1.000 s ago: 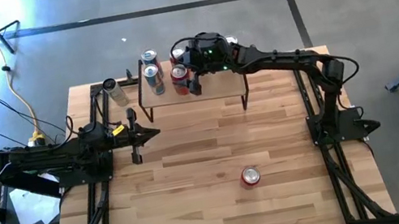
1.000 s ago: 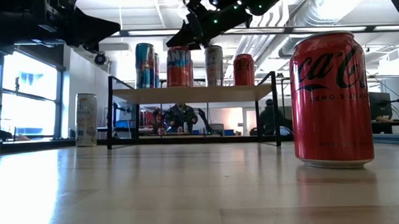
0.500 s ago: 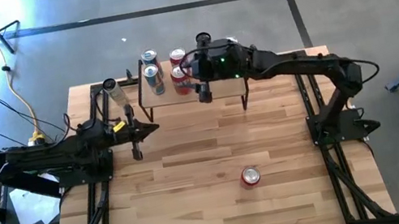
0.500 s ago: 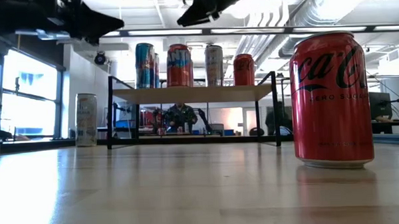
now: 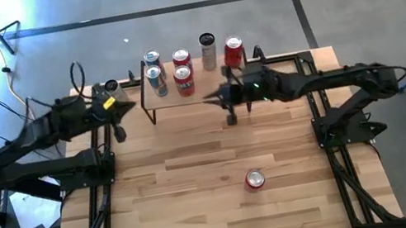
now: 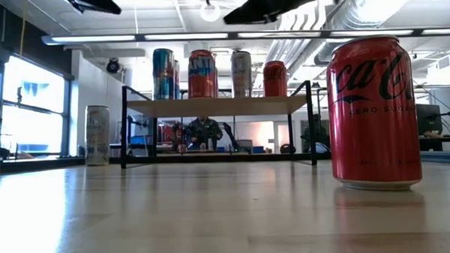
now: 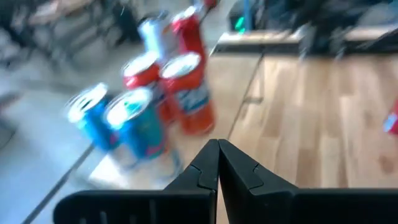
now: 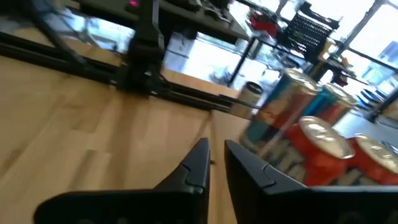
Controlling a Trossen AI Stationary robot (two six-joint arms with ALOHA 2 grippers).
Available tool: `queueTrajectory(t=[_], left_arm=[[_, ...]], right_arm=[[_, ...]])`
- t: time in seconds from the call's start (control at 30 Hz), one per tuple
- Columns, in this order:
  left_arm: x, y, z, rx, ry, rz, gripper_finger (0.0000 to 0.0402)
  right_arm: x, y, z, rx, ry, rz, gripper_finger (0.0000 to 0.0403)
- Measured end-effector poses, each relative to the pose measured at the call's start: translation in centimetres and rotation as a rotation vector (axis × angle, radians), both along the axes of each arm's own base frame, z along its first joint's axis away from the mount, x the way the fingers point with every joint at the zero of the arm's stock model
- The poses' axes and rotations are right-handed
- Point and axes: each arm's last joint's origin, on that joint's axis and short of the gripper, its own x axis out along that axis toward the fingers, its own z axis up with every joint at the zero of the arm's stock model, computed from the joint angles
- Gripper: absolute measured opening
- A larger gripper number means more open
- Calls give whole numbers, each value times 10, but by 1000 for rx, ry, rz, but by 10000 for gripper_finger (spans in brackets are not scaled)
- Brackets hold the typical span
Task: Place canned beverage on shelf
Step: Put the white and yellow soda can on the shelf aligned with the other white and yellow soda can
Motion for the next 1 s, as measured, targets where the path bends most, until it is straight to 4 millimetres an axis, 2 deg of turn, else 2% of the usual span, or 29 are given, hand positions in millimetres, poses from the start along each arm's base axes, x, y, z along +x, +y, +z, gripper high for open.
queueTrajectory(t=[0.13, 0.23, 0.47, 0.7, 0.83, 1.0], left_arm=[[2, 9, 19, -78, 167, 121, 0], [9, 21, 31, -132, 283, 213, 0], [25, 67, 41, -295, 533, 432, 0], [26, 126, 32, -500, 656, 576, 0], [20, 157, 14, -645, 698, 674, 0], [15, 181, -2, -750, 741, 763, 21]], right_arm=[[-24, 21, -7, 6, -29, 7, 7], [-39, 33, -12, 3, -33, 2, 5], [-55, 49, -18, -6, -38, -22, 1], [-54, 53, -19, -15, -33, -20, 1], [-54, 53, -19, -11, -33, -21, 0], [-54, 53, -20, 0, -27, -24, 0]])
